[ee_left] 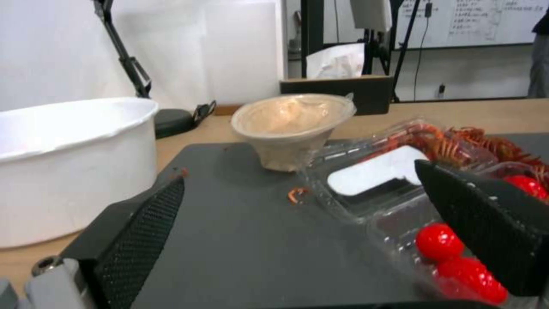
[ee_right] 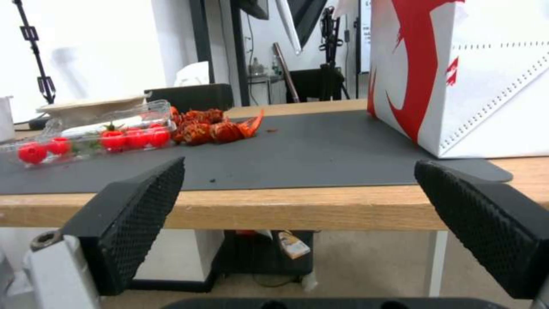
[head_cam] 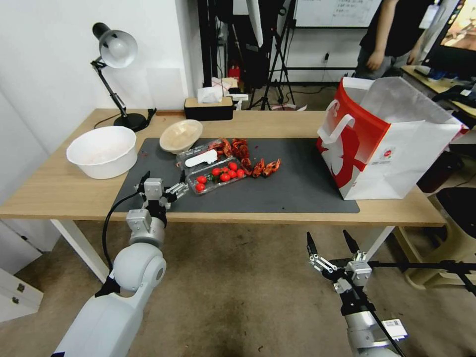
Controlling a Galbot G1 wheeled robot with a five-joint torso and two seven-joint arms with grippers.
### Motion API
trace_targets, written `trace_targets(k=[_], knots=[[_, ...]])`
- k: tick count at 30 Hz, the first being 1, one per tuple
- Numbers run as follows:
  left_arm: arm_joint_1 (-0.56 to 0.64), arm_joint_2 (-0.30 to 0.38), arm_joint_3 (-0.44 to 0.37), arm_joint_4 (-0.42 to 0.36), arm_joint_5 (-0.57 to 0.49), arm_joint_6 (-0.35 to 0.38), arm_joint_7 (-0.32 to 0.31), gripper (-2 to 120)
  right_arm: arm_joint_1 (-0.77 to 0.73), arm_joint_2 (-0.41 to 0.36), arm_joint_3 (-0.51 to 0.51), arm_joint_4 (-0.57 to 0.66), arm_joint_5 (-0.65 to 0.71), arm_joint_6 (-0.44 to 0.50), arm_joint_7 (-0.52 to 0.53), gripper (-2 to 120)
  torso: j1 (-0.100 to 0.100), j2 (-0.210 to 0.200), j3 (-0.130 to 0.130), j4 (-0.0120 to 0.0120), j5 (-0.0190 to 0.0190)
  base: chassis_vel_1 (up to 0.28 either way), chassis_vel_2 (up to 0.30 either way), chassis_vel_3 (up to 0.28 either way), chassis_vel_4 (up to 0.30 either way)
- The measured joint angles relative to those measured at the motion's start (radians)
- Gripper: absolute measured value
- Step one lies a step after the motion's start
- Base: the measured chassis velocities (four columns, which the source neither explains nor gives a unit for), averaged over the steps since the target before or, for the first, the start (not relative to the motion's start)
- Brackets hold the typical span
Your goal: Pick up the trash from the table and place it into the takeout bag.
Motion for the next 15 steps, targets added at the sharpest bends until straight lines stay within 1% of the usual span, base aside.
trace_targets(k=[6, 15], knots=[[0.028, -0.007, -0.022, -0.017, 0.0, 0.028, -0.002, 100, 0.0, 0.0, -0.001, 0.001, 0.0, -0.002, 0.0, 100, 0.0, 0.0, 0.0, 0.0, 0.0, 0.0, 0.0, 0.0, 0.0], [0.059, -0.017, -0.039, -0.022, 0.012, 0.029, -0.002, 100, 0.005, 0.002, -0.003, -0.008, -0.001, -0.005, 0.001, 100, 0.0, 0.0, 0.0, 0.0, 0.0, 0.0, 0.0, 0.0, 0.0]])
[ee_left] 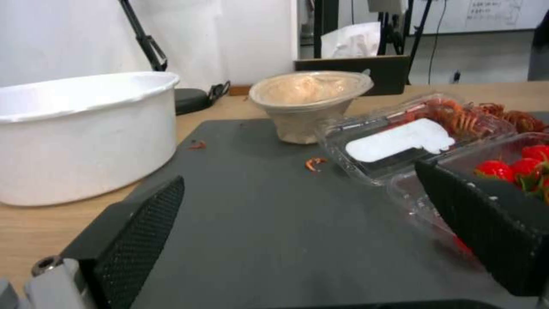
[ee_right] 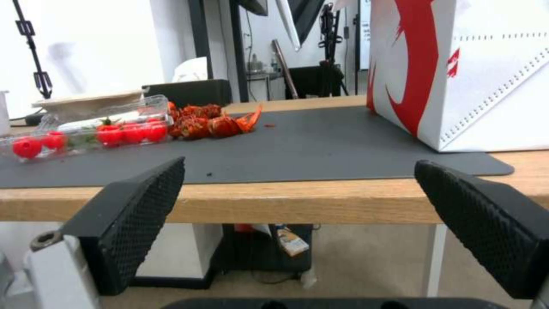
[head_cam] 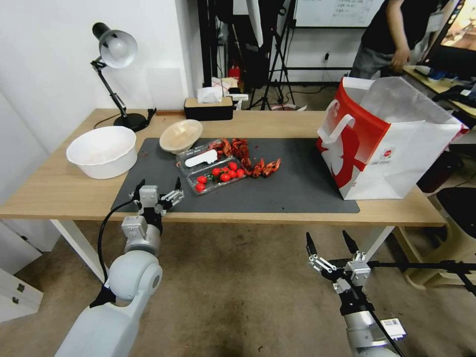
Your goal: Pick up the trash from the table and place it into the takeout bag.
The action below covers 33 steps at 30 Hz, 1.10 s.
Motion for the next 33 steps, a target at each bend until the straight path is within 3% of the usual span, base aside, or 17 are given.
trace_targets(k=[8, 11, 12, 14, 16, 19, 24, 33], knots=[[0.026, -0.017, -0.012, -0.001, -0.036, -0.029, -0.009, 100, 0.006, 0.001, -0.001, -0.006, -0.001, -0.003, 0.0, 100, 0.0, 0.0, 0.0, 0.0002, 0.0, 0.0, 0.0, 0.0, 0.0], [-0.057, -0.011, 0.013, 0.022, -0.241, -0.034, -0.084, 100, 0.0, 0.004, 0.001, -0.004, -0.002, -0.003, 0.001, 100, 0.0, 0.0, 0.0, -0.0001, 0.0, 0.0, 0.0, 0.0, 0.0], [-0.057, -0.011, 0.013, 0.022, -0.241, -0.034, -0.084, 100, 0.0, 0.004, 0.001, -0.004, -0.002, -0.003, 0.001, 100, 0.0, 0.0, 0.0, -0.0001, 0.0, 0.0, 0.0, 0.0, 0.0], [-0.126, -0.006, 0.022, 0.036, -0.425, -0.001, -0.136, 100, -0.003, 0.008, 0.002, -0.002, -0.004, -0.003, 0.002, 100, 0.0, 0.0, 0.0, 0.0002, 0.0, 0.0, 0.0, 0.0, 0.0], [-0.131, -0.005, 0.022, 0.037, -0.44, 0.002, -0.141, 100, -0.003, 0.008, 0.002, -0.002, -0.004, -0.003, 0.002, 100, 0.0, 0.0, 0.0, 0.0002, 0.0, 0.0, 0.0, 0.0, 0.0], [-0.206, 0.001, 0.034, 0.061, -0.627, 0.036, -0.196, 100, -0.003, 0.01, 0.002, 0.0, -0.007, -0.002, 0.002, 100, 0.0, 0.0, 0.0, 0.0001, -0.0001, 0.0, 0.0, 0.0, 0.0], [-0.291, 0.003, 0.043, 0.112, -0.742, 0.04, -0.217, 100, -0.005, 0.011, 0.002, 0.003, -0.008, -0.002, 0.003, 100, 0.0, 0.0, 0.0, -0.0001, -0.0001, 0.0, 0.0, 0.0, 0.0], [-0.381, 0.001, 0.052, 0.174, -0.822, 0.04, -0.238, 100, -0.007, 0.012, 0.003, 0.003, -0.008, -0.002, 0.003, 100, 0.0, 0.0, 0.0, 0.0, 0.0003, 0.0, 0.0, 0.0, 0.0]])
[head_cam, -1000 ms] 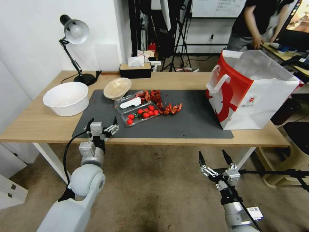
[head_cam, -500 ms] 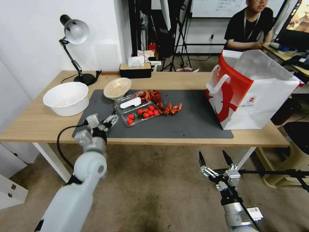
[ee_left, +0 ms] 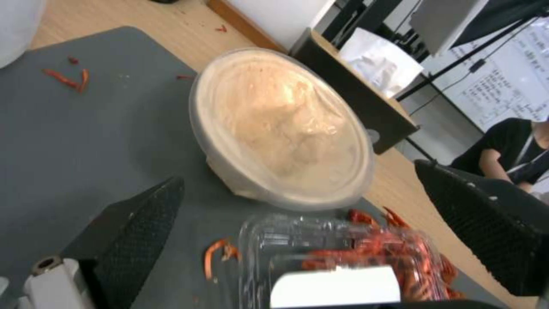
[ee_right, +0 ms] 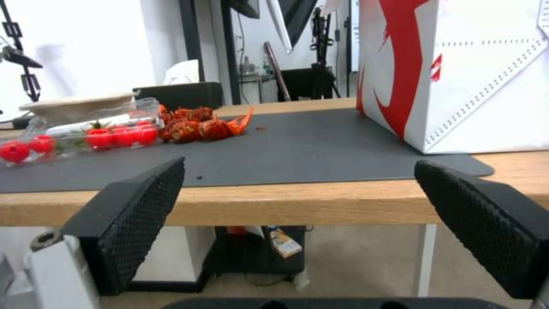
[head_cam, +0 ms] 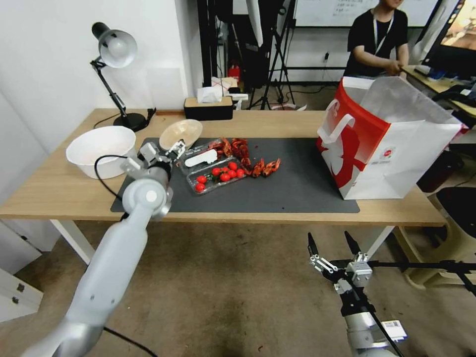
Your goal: Pick up the trash from the table and place it into the takeout bag.
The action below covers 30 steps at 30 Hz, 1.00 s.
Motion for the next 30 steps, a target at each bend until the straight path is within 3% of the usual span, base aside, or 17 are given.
trace_targets(k=[1, 5, 9, 16, 21, 23, 30], knots=[[-0.062, -0.002, 0.012, 0.059, -0.028, 0.001, -0.006, 100, -0.001, 0.0, 0.002, 0.0, -0.001, 0.002, 0.003, 100, 0.0, 0.0, 0.0, -0.0001, -0.0005, 0.0, 0.0, 0.0, 0.0], [-0.154, -0.01, 0.031, 0.161, -0.049, 0.023, -0.019, 100, -0.001, 0.001, 0.004, 0.0, -0.004, 0.007, 0.013, 100, 0.0, 0.0, 0.0, -0.0001, -0.0006, 0.0, 0.0, 0.0, 0.0], [-0.22, -0.025, 0.033, 0.225, -0.098, 0.067, -0.059, 100, -0.001, 0.001, 0.01, -0.005, -0.004, 0.01, 0.015, 100, 0.0, 0.0, 0.0, 0.0002, -0.0005, 0.0, 0.0, 0.0, 0.0], [-0.301, -0.059, 0.035, 0.33, -0.149, 0.081, -0.07, 98, 0.001, 0.001, 0.01, -0.024, -0.004, 0.021, 0.015, 100, 0.0, 0.0, 0.0, -0.0001, -0.0003, 0.0, 0.0, 0.0, 0.0], [-0.328, -0.071, 0.036, 0.368, -0.159, 0.078, -0.075, 78, -0.001, 0.003, 0.01, -0.032, -0.004, 0.027, 0.015, 100, 0.0, 0.0, 0.0, 0.0, -0.0003, 0.0, 0.0, 0.0, 0.0], [-0.329, -0.07, 0.036, 0.369, -0.162, 0.076, -0.076, 75, -0.001, 0.003, 0.01, -0.033, -0.004, 0.027, 0.015, 100, 0.0, 0.0, 0.0, -0.0001, -0.0002, 0.0, 0.0, 0.0, 0.0], [-0.321, -0.054, 0.036, 0.358, -0.177, 0.059, -0.072, 45, -0.004, 0.007, 0.006, -0.033, -0.013, 0.03, 0.015, 100, 0.0, 0.0, 0.0, 0.0001, -0.0004, 0.0, 0.0, 0.0, 0.0]])
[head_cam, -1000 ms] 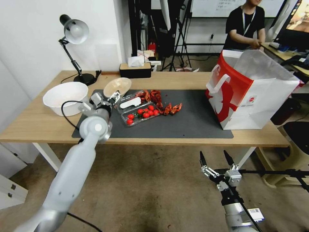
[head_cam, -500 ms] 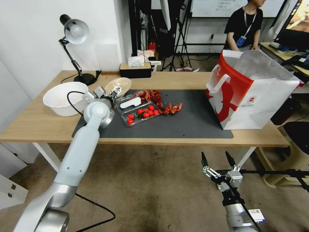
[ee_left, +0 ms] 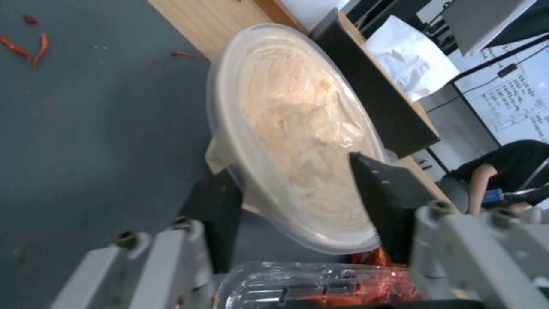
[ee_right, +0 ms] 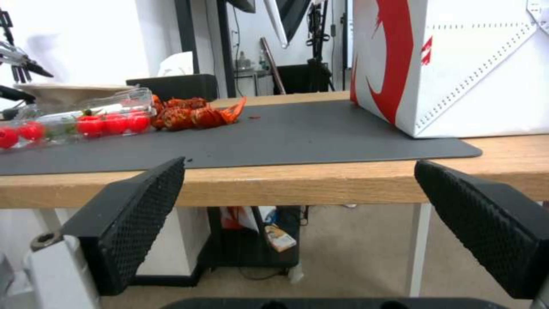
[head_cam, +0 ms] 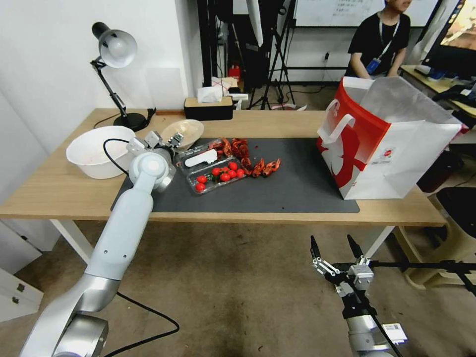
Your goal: Pick up the trash from the table and place it into the takeout bag.
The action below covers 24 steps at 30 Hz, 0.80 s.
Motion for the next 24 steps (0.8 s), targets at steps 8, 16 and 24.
trace_targets(k=[8, 16, 24], knots=[[0.006, 0.005, 0.0, 0.005, -0.003, -0.013, 0.007, 17, -0.003, 0.003, -0.001, 0.004, -0.008, 0.0, 0.0, 100, 0.0, 0.0, 0.0, -0.0001, 0.0001, 0.0, 0.0, 0.0, 0.0], [0.006, 0.023, 0.006, -0.013, 0.062, -0.069, 0.092, 0, -0.006, 0.004, 0.0, 0.007, -0.015, 0.001, -0.001, 100, 0.0, 0.0, 0.0, 0.0, 0.0, 0.0, 0.0, 0.0, 0.0], [-0.015, 0.032, 0.026, 0.014, 0.184, -0.224, 0.41, 0, -0.007, 0.008, 0.003, 0.007, -0.018, 0.0, 0.0, 100, 0.0, 0.0, 0.0, 0.0, -0.0001, 0.0, 0.0, 0.0, 0.0]])
